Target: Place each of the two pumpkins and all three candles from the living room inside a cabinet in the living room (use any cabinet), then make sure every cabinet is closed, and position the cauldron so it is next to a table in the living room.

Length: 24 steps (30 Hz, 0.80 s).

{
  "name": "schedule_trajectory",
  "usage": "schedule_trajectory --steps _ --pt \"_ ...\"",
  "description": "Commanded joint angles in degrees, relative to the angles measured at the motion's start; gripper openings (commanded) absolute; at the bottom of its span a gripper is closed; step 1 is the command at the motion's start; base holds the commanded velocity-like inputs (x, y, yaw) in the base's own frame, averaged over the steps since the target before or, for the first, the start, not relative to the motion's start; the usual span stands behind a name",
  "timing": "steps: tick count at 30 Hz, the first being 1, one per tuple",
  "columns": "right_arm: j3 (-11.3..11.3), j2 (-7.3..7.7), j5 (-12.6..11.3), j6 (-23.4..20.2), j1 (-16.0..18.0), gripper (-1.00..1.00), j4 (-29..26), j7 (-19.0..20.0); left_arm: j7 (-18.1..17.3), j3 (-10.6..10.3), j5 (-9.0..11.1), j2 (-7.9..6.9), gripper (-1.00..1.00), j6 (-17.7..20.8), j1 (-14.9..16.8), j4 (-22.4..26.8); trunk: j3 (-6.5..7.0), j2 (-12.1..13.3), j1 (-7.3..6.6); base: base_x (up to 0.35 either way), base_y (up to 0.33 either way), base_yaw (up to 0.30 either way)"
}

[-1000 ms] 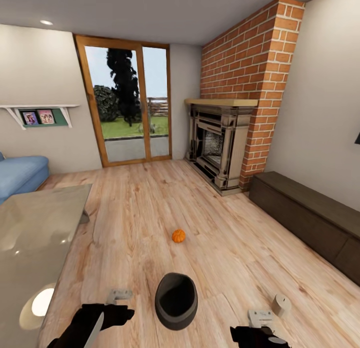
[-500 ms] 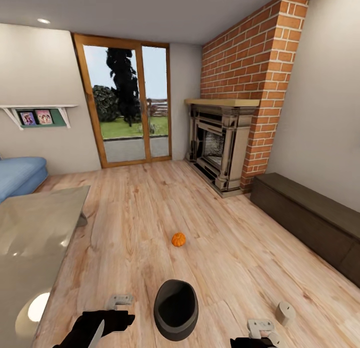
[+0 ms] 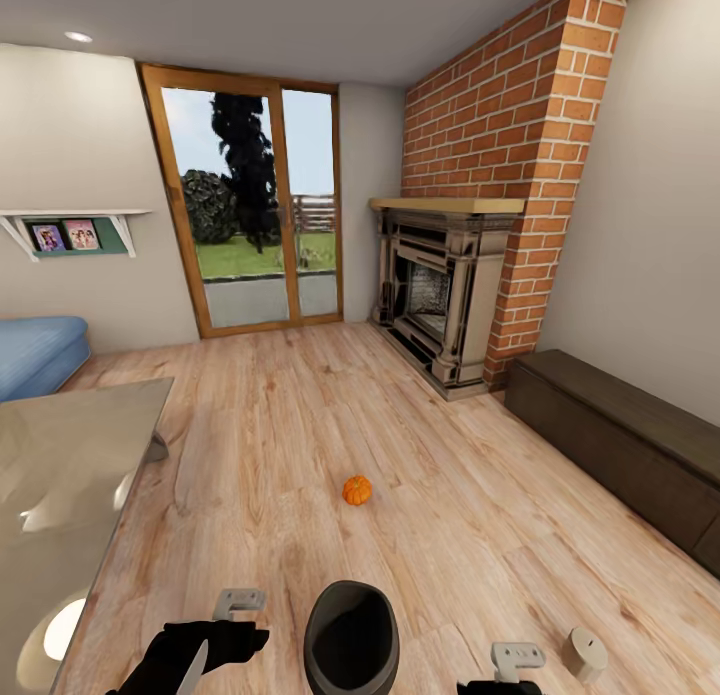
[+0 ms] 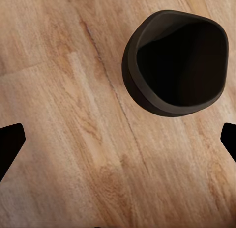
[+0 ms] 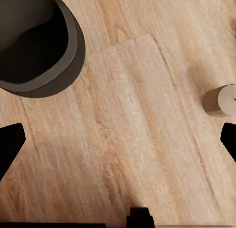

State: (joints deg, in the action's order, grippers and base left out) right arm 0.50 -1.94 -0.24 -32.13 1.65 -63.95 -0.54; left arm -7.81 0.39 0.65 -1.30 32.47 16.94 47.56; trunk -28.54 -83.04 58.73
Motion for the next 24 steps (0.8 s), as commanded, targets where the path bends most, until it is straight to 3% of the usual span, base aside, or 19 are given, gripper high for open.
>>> schedule_trajectory --steps 1,7,18,24 --pt "0.02 0.00 -0.02 -0.30 0.02 1.00 0.01 -0.06 -0.19 0.05 0.05 0.02 1.00 0.31 0.02 0.08 -0.06 -0.04 0.00 0.015 0.000 0.000" --pt "0.02 -0.03 -0.02 -0.30 0.02 1.00 0.20 0.01 -0.19 0.04 0.11 0.06 1.00 0.31 0.02 0.06 -0.06 -0.04 0.00 0.094 0.000 0.000" --pt "0.03 -0.04 -0.02 -0.30 0.02 1.00 0.22 0.00 -0.19 -0.01 0.14 0.07 1.00 0.31 0.02 -0.01 -0.06 -0.04 0.00 0.270 0.000 0.000" --pt "0.04 0.00 -0.02 -0.22 0.02 1.00 0.22 0.01 -0.19 0.03 0.14 0.07 1.00 0.31 0.02 0.00 -0.06 -0.04 0.00 0.117 0.000 0.000"
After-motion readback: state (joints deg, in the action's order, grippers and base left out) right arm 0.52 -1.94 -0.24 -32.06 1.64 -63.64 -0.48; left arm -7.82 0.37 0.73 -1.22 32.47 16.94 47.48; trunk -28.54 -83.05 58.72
